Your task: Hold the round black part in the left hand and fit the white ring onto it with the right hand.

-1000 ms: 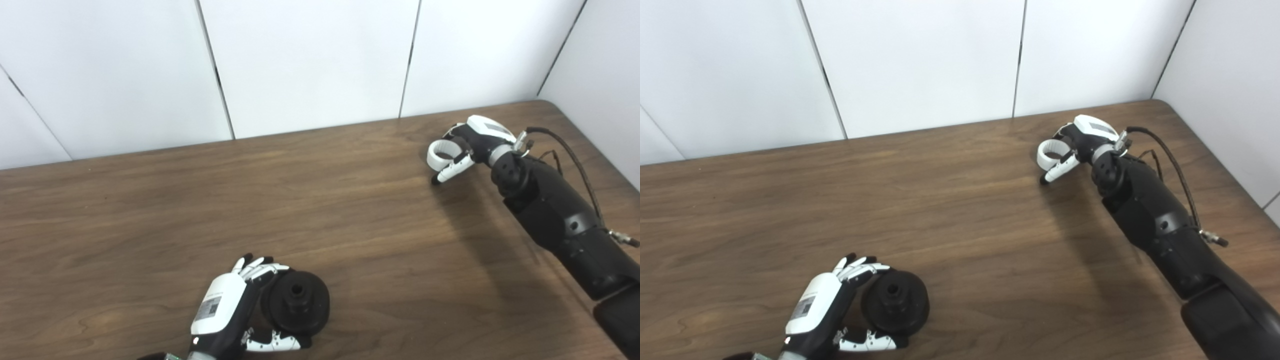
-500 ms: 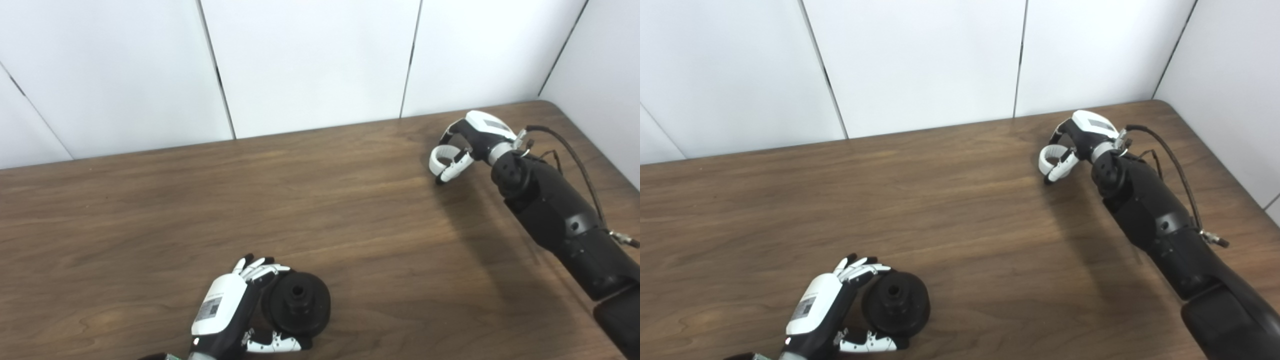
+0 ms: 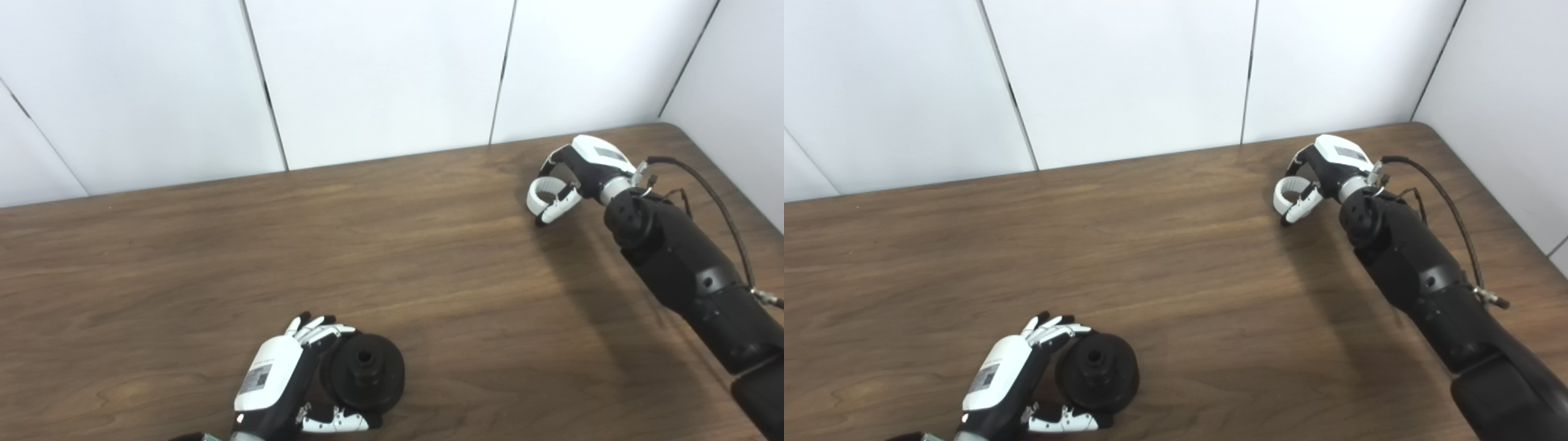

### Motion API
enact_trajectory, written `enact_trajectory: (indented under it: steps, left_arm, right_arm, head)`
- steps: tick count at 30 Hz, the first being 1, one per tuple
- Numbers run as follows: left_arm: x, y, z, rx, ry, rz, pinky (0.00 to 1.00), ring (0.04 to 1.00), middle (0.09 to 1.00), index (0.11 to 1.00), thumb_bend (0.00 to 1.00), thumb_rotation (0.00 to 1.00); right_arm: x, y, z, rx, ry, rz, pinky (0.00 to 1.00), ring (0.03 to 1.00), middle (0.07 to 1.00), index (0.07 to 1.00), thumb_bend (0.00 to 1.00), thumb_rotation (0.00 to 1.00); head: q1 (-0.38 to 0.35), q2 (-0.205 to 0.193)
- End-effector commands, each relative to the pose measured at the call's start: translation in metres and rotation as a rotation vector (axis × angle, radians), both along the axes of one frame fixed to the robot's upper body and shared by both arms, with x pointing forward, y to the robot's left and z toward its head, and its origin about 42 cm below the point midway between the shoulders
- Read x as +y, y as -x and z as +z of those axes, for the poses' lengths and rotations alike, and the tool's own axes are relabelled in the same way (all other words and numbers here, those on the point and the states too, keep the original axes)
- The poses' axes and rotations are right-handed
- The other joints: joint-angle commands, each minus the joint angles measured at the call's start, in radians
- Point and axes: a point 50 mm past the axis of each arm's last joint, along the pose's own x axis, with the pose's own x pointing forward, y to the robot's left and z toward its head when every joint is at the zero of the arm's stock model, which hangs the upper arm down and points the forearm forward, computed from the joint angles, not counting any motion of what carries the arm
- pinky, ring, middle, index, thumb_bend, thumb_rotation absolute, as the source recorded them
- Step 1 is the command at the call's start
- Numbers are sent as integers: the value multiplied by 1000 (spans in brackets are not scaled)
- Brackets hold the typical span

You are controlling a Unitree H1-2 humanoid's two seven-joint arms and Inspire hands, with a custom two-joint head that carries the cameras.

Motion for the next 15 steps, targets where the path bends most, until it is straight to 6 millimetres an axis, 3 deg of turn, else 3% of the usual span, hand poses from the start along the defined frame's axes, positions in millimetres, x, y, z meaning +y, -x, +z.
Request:
enact_trajectory:
  steps: [1,9,15]
  left_arm:
    - [2,4,-3,28,-38,-10,1000,885,788,485,523,51]
    - [-2,4,-2,23,-43,-16,1000,886,790,485,523,52]
    - [-7,5,-1,20,-33,-13,1000,885,787,484,523,52]
  right_arm:
    - [-5,-3,29,-78,43,38,980,888,823,486,521,132]
    - [19,21,53,-108,73,178,998,898,835,486,522,133]
    - [60,60,81,-165,63,348,1000,889,831,485,522,132]
  head:
    - [3,3]
    - [19,18]
    - [36,33]
